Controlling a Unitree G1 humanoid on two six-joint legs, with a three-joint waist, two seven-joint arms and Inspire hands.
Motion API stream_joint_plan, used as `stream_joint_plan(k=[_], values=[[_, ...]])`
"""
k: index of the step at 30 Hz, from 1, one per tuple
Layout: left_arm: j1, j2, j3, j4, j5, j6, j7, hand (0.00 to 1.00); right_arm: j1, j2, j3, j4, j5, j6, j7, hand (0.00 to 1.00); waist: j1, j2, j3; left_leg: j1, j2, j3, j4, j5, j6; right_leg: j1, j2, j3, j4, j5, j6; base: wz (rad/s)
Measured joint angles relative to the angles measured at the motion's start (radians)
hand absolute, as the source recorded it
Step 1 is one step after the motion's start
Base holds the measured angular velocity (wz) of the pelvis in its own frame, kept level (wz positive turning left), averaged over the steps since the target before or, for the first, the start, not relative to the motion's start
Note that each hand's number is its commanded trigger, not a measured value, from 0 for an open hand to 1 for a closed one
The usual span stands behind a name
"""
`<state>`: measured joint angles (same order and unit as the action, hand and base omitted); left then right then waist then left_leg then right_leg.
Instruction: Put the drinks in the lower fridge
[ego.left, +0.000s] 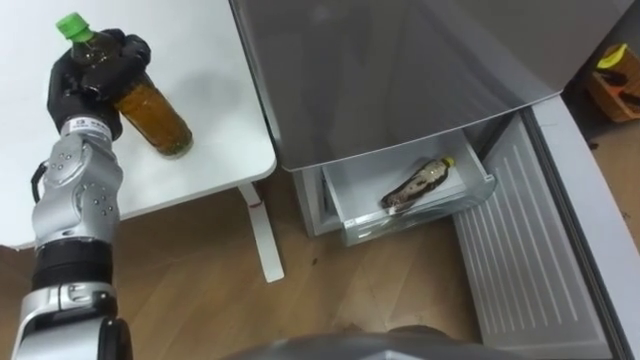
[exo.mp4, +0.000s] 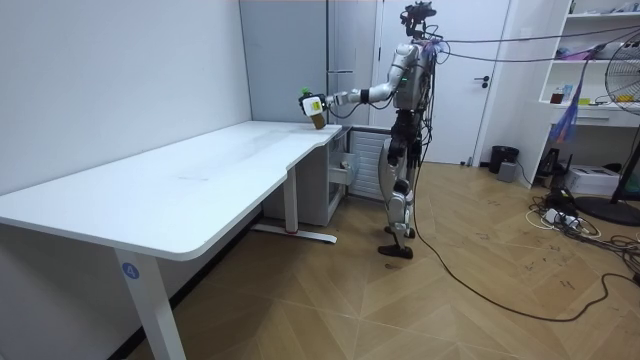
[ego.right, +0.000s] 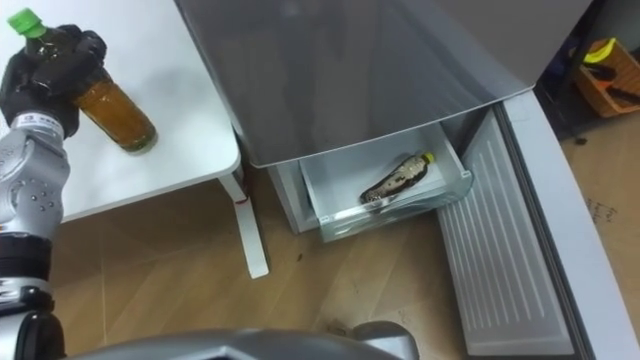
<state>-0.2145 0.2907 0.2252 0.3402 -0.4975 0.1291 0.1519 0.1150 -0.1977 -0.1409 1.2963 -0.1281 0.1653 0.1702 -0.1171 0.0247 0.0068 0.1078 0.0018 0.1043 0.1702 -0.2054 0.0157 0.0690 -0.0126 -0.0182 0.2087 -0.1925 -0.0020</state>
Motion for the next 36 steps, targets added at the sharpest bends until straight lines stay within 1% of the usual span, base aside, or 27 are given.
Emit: stream_joint_plan(k=[1,2,4,5,7,8,9,10,11,12,13,14,16,17,18,19,21,23,26,27,29,30,31,32,33,35,36], values=[[0.001,-0.002,-0.003,-0.014,0.015,0.002,-0.005,1.00,0.001,0.000,0.001,-0.007,0.000,0.000,0.003,0.00,0.003,0.000,-0.0001,-0.001,0.000,0.000,0.000,0.000,0.000,0.000,0.000,-0.001,-0.001,0.001,0.000,0.00],[0.002,-0.006,-0.012,-0.038,0.038,0.002,-0.013,1.00,0.002,0.000,0.004,-0.019,0.005,0.000,0.007,0.00,0.015,0.001,-0.0003,-0.003,0.001,0.000,0.000,0.000,0.000,-0.002,0.000,-0.003,-0.001,0.001,-0.001,0.00],[0.014,-0.013,-0.023,-0.076,0.049,0.003,-0.021,1.00,-0.007,0.000,0.014,-0.024,0.007,-0.002,0.008,0.00,0.024,0.001,-0.0009,-0.002,0.001,0.000,0.000,0.000,0.000,0.000,0.000,-0.006,-0.001,0.001,-0.001,0.02],[0.032,-0.017,-0.030,-0.113,0.048,0.003,-0.027,1.00,-0.017,0.001,0.034,-0.025,0.010,-0.006,0.005,0.00,0.030,0.002,-0.0014,-0.002,0.002,-0.002,0.001,0.000,0.000,0.001,0.000,-0.008,-0.003,0.001,-0.001,0.07],[0.066,-0.036,-0.048,-0.193,0.049,0.005,-0.038,1.00,-0.019,0.000,0.064,-0.026,0.009,-0.011,-0.007,0.00,0.044,0.002,-0.0019,-0.008,0.001,-0.013,0.003,0.000,0.000,0.001,-0.001,-0.016,-0.003,0.001,-0.002,0.14],[0.097,-0.047,-0.058,-0.247,0.049,0.005,-0.054,1.00,-0.018,0.000,0.077,-0.032,0.010,-0.011,-0.014,0.00,0.050,0.002,-0.0019,-0.010,0.000,-0.019,0.004,0.000,0.000,0.001,-0.002,-0.019,-0.003,0.001,-0.002,0.13],[0.119,-0.049,-0.075,-0.278,0.049,0.005,-0.068,1.00,-0.017,0.000,0.089,-0.040,0.010,-0.011,-0.018,0.00,0.061,0.002,-0.0019,-0.010,0.001,-0.024,0.004,0.000,0.000,0.001,-0.002,-0.023,-0.004,0.001,-0.002,0.09],[0.123,-0.051,-0.083,-0.283,0.049,0.005,-0.076,1.00,-0.017,0.000,0.100,-0.045,0.009,-0.011,-0.019,0.00,0.066,0.002,-0.0018,-0.011,0.001,-0.025,0.003,0.000,0.000,0.002,-0.002,-0.025,-0.004,0.001,-0.002,0.07],[0.125,-0.062,-0.096,-0.283,0.050,0.005,-0.086,1.00,-0.018,-0.001,0.118,-0.048,0.009,-0.011,-0.025,0.00,0.075,0.002,-0.0018,-0.011,0.001,-0.025,0.003,0.000,0.000,0.003,-0.002,-0.033,-0.004,0.001,-0.002,0.10],[0.126,-0.083,-0.103,-0.283,0.050,0.005,-0.091,1.00,-0.018,-0.002,0.123,-0.050,0.009,-0.011,-0.028,0.00,0.084,0.002,-0.0017,-0.011,0.001,-0.026,0.003,0.000,-0.001,0.004,-0.004,-0.041,-0.004,0.001,-0.002,0.09],[0.130,-0.093,-0.118,-0.287,0.051,0.005,-0.095,1.00,-0.017,-0.002,0.139,-0.053,0.009,-0.011,-0.036,0.00,0.095,0.001,-0.0013,-0.012,0.001,-0.026,0.003,0.001,-0.001,0.005,-0.004,-0.041,-0.004,0.001,-0.002,0.05],[0.137,-0.097,-0.124,-0.295,0.053,0.005,-0.096,1.00,-0.018,-0.002,0.148,-0.056,0.006,-0.011,-0.042,0.00,0.098,0.001,-0.0012,-0.012,0.001,-0.026,0.003,0.001,-0.001,0.004,-0.004,-0.041,-0.005,0.001,-0.002,0.00],[0.171,-0.114,-0.139,-0.332,0.056,0.005,-0.110,1.00,-0.018,-0.002,0.163,-0.070,-0.001,-0.011,-0.057,0.00,0.099,-0.001,0.0002,-0.013,-0.001,-0.028,0.003,0.001,0.000,0.006,-0.005,-0.042,-0.005,0.001,-0.002,0.00],[0.193,-0.121,-0.153,-0.352,0.056,0.004,-0.127,1.00,-0.018,-0.002,0.169,-0.083,-0.018,-0.011,-0.059,0.00,0.104,-0.005,0.0026,-0.012,-0.001,-0.027,0.004,0.001,0.000,0.007,-0.006,-0.041,-0.005,0.001,-0.002,0.00],[0.216,-0.124,-0.167,-0.370,0.056,0.004,-0.147,1.00,-0.019,-0.002,0.181,-0.109,-0.033,-0.011,-0.060,0.00,0.106,-0.010,0.0055,-0.015,-0.001,-0.027,0.009,0.001,0.000,0.006,-0.006,-0.041,-0.006,0.001,-0.002,0.00],[0.225,-0.126,-0.176,-0.376,0.056,0.004,-0.155,1.00,-0.020,-0.003,0.189,-0.121,-0.033,-0.011,-0.063,0.00,0.107,-0.012,0.0057,-0.020,-0.001,-0.027,0.014,0.001,0.000,0.004,-0.006,-0.042,-0.006,0.001,-0.002,0.06],[0.249,-0.127,-0.215,-0.384,0.044,0.004,-0.183,1.00,-0.042,-0.006,0.197,-0.133,-0.028,-0.019,-0.068,0.00,0.109,-0.020,0.0048,-0.036,-0.001,-0.028,0.028,0.001,0.000,-0.001,-0.009,-0.060,-0.007,0.002,-0.002,0.15],[0.262,-0.128,-0.241,-0.385,0.025,0.004,-0.201,1.00,-0.054,-0.006,0.209,-0.154,-0.028,-0.024,-0.075,0.00,0.120,-0.022,0.0041,-0.039,0.001,-0.028,0.033,0.001,0.000,0.000,-0.009,-0.065,-0.006,0.002,-0.003,0.12],[0.294,-0.127,-0.280,-0.388,-0.015,-0.005,-0.230,1.00,-0.056,-0.007,0.247,-0.218,-0.031,-0.024,-0.084,0.00,0.137,-0.020,0.0039,-0.043,0.000,-0.035,0.035,0.001,-0.001,0.001,-0.009,-0.072,-0.006,0.002,-0.003,0.10],[0.306,-0.129,-0.298,-0.388,-0.015,-0.007,-0.241,1.00,-0.056,-0.015,0.259,-0.238,-0.032,-0.024,-0.083,0.00,0.145,-0.021,0.0037,-0.043,0.000,-0.036,0.035,0.001,-0.001,0.001,-0.009,-0.074,-0.006,0.002,-0.003,0.05],[0.323,-0.132,-0.322,-0.388,-0.023,-0.007,-0.252,1.00,-0.057,-0.012,0.257,-0.279,-0.014,-0.034,-0.080,0.00,0.148,-0.023,0.0044,-0.045,0.000,-0.039,0.035,0.001,-0.001,0.001,-0.012,-0.081,-0.008,0.002,-0.003,0.04],[0.334,-0.132,-0.337,-0.388,-0.023,-0.007,-0.255,1.00,-0.060,-0.005,0.258,-0.310,0.016,-0.060,-0.077,0.00,0.147,-0.026,0.0038,-0.045,-0.001,-0.040,0.035,0.001,-0.001,0.002,-0.013,-0.086,-0.009,0.002,-0.003,0.07],[0.342,-0.132,-0.351,-0.387,-0.023,-0.007,-0.263,1.00,-0.064,0.013,0.260,-0.330,0.042,-0.085,-0.069,0.00,0.145,-0.030,0.0027,-0.045,-0.001,-0.048,0.036,0.001,-0.001,0.006,-0.013,-0.093,-0.013,0.002,-0.004,0.12],[0.346,-0.132,-0.355,-0.387,-0.023,-0.007,-0.273,1.00,-0.069,0.025,0.265,-0.331,0.058,-0.097,-0.059,0.00,0.142,-0.034,0.0025,-0.044,-0.002,-0.051,0.036,0.001,-0.001,0.009,-0.013,-0.096,-0.021,0.002,-0.004,0.19],[0.349,-0.132,-0.368,-0.387,-0.023,-0.007,-0.285,1.00,-0.073,0.047,0.275,-0.331,0.089,-0.110,-0.043,0.00,0.138,-0.041,0.0006,-0.042,-0.002,-0.054,0.036,0.001,-0.001,0.015,-0.013,-0.099,-0.026,0.002,-0.004,0.17],[0.351,-0.132,-0.379,-0.387,-0.023,-0.007,-0.298,1.00,-0.080,0.072,0.282,-0.331,0.112,-0.112,-0.013,0.00,0.145,-0.045,-0.0007,-0.043,-0.004,-0.060,0.036,0.001,-0.001,0.018,-0.015,-0.109,-0.028,0.001,-0.003,0.15],[0.353,-0.130,-0.384,-0.387,-0.024,-0.007,-0.301,1.00,-0.087,0.076,0.305,-0.332,0.130,-0.111,0.001,0.00,0.148,-0.045,-0.0003,-0.046,-0.006,-0.062,0.036,0.001,-0.001,0.017,-0.016,-0.111,-0.028,0.001,-0.003,0.11]])
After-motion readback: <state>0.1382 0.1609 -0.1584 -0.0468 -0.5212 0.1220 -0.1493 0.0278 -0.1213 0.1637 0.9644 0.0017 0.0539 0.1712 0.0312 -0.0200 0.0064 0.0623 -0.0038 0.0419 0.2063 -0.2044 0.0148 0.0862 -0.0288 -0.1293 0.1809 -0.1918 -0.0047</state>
